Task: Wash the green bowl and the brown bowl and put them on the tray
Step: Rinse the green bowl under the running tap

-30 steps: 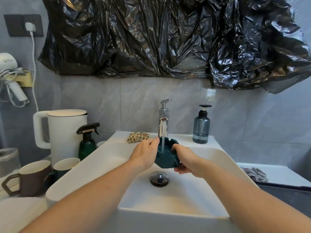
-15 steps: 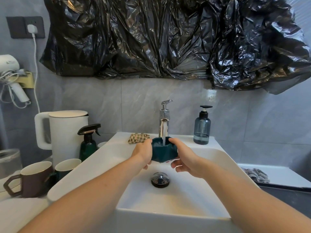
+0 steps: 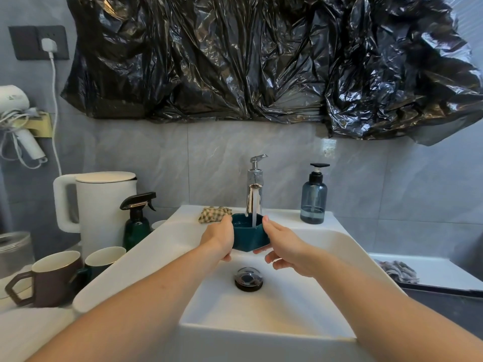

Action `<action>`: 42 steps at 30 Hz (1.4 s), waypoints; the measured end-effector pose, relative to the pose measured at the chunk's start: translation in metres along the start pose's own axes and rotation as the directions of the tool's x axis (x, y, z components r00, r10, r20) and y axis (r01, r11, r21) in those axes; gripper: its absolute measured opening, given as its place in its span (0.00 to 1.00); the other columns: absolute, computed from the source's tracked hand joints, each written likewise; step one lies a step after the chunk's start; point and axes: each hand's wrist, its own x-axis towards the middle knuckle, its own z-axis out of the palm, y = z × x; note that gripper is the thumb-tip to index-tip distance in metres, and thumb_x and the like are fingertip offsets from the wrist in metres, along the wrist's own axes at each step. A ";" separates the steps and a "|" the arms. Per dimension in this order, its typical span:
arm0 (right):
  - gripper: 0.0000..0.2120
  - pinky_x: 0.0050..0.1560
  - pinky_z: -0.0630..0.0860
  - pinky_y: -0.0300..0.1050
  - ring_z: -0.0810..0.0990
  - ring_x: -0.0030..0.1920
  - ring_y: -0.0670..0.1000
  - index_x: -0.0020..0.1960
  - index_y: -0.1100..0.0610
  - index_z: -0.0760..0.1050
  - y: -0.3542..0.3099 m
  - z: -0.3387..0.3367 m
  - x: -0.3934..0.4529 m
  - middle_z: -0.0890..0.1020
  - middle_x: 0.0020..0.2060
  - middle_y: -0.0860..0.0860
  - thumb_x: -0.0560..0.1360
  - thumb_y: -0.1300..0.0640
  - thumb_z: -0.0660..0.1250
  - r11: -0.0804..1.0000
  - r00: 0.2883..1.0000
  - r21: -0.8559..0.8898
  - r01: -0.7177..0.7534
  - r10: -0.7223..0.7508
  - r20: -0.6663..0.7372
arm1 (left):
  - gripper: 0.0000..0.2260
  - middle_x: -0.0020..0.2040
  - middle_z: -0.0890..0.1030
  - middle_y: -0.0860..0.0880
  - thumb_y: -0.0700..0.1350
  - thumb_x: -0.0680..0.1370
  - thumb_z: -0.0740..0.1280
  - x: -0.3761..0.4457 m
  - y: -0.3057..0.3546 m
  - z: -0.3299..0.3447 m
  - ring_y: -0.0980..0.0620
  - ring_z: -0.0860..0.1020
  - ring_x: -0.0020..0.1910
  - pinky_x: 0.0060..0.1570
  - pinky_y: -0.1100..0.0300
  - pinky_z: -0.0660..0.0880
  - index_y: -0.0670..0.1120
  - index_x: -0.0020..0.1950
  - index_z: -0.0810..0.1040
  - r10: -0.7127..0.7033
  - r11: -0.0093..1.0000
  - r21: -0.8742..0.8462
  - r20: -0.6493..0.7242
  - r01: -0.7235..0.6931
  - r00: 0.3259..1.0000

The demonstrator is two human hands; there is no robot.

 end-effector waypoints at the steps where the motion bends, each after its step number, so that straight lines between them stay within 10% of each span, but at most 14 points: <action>1: 0.26 0.42 0.77 0.44 0.79 0.40 0.50 0.73 0.43 0.68 0.000 0.000 0.000 0.85 0.50 0.53 0.84 0.34 0.45 1.000 1.000 -0.023 0.004 -0.005 -0.015 | 0.24 0.55 0.84 0.41 0.58 0.87 0.52 -0.001 0.001 0.000 0.44 0.79 0.41 0.33 0.58 0.75 0.44 0.67 0.77 0.010 1.000 0.011 -0.017 -0.010 1.000; 8: 0.27 0.41 0.79 0.44 0.85 0.41 0.51 0.76 0.45 0.64 -0.004 0.002 -0.001 0.84 0.54 0.50 0.83 0.34 0.46 0.998 1.000 -0.065 -0.001 0.000 -0.025 | 0.22 0.63 0.80 0.42 0.53 0.88 0.50 -0.005 0.005 0.002 0.38 0.81 0.55 0.33 0.56 0.77 0.46 0.73 0.75 0.156 0.985 0.082 -0.091 -0.149 0.983; 15: 0.23 0.41 0.80 0.44 0.86 0.43 0.51 0.76 0.43 0.64 -0.007 0.002 -0.005 0.82 0.52 0.46 0.85 0.38 0.50 0.998 1.000 -0.067 0.011 -0.011 0.007 | 0.22 0.69 0.78 0.43 0.55 0.88 0.50 -0.012 0.005 0.004 0.39 0.77 0.64 0.66 0.40 0.78 0.49 0.77 0.72 0.223 0.974 0.072 -0.094 -0.217 0.970; 28: 0.21 0.37 0.75 0.41 0.82 0.39 0.50 0.66 0.53 0.75 -0.002 -0.002 -0.005 0.87 0.47 0.52 0.85 0.44 0.51 0.989 0.997 -0.132 -0.073 0.070 -0.033 | 0.14 0.53 0.80 0.50 0.60 0.82 0.63 -0.018 0.005 -0.002 0.45 0.79 0.54 0.57 0.45 0.83 0.53 0.61 0.77 0.287 0.955 0.110 -0.101 -0.276 0.952; 33: 0.22 0.37 0.74 0.41 0.80 0.38 0.50 0.65 0.55 0.76 -0.001 -0.002 -0.003 0.87 0.43 0.52 0.84 0.44 0.51 0.983 0.996 -0.157 -0.090 0.086 -0.033 | 0.11 0.49 0.80 0.52 0.60 0.80 0.65 -0.021 0.007 -0.005 0.48 0.80 0.48 0.39 0.55 0.81 0.53 0.53 0.77 0.263 0.963 0.085 -0.089 -0.256 0.961; 42: 0.22 0.35 0.73 0.39 0.77 0.34 0.49 0.64 0.57 0.75 0.000 -0.005 -0.004 0.83 0.37 0.53 0.85 0.45 0.50 0.975 0.992 -0.187 -0.122 0.111 -0.068 | 0.16 0.42 0.82 0.46 0.60 0.78 0.63 -0.023 0.005 -0.007 0.45 0.77 0.39 0.41 0.57 0.74 0.48 0.43 0.77 0.169 0.975 0.146 0.001 -0.167 0.986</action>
